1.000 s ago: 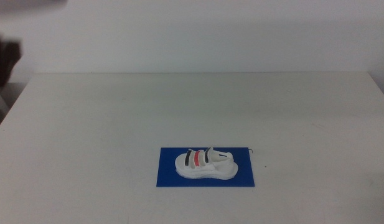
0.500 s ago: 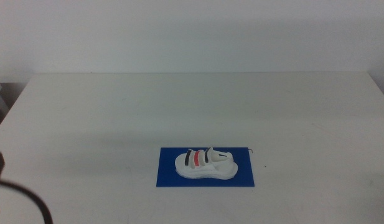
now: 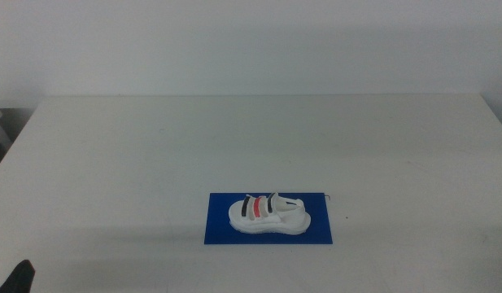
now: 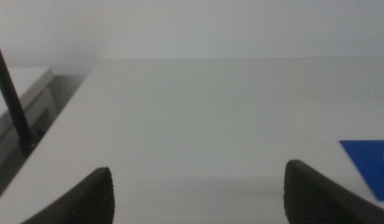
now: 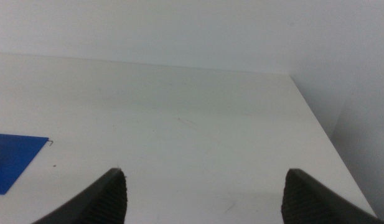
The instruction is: Use one arm to grab the shoe from the table and place it on the mat.
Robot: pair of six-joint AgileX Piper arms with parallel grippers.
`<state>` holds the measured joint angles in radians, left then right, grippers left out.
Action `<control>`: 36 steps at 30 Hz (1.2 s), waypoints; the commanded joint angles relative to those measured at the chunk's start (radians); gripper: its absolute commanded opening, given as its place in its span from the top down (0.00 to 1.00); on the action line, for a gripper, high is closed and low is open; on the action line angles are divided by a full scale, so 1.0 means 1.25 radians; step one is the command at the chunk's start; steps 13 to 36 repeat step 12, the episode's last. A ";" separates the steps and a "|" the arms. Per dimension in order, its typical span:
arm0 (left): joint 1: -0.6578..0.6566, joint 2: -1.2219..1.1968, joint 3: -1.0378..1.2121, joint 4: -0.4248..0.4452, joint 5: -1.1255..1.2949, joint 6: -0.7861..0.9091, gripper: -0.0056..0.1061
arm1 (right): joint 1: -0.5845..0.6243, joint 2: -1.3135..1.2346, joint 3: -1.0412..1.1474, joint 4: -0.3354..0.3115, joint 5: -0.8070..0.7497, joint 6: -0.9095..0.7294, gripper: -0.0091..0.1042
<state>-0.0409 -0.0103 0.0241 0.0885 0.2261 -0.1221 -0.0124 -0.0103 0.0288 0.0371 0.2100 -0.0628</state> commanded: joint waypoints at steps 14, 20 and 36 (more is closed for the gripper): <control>0.005 -0.013 0.010 -0.061 -0.078 -0.008 0.11 | 0.001 -0.021 0.004 -0.007 -0.061 -0.006 0.35; 0.005 -0.013 0.010 -0.061 -0.078 -0.008 0.11 | 0.001 -0.021 0.004 -0.007 -0.061 -0.006 0.35; 0.005 -0.013 0.010 -0.061 -0.078 -0.008 0.11 | 0.001 -0.021 0.004 -0.007 -0.061 -0.006 0.35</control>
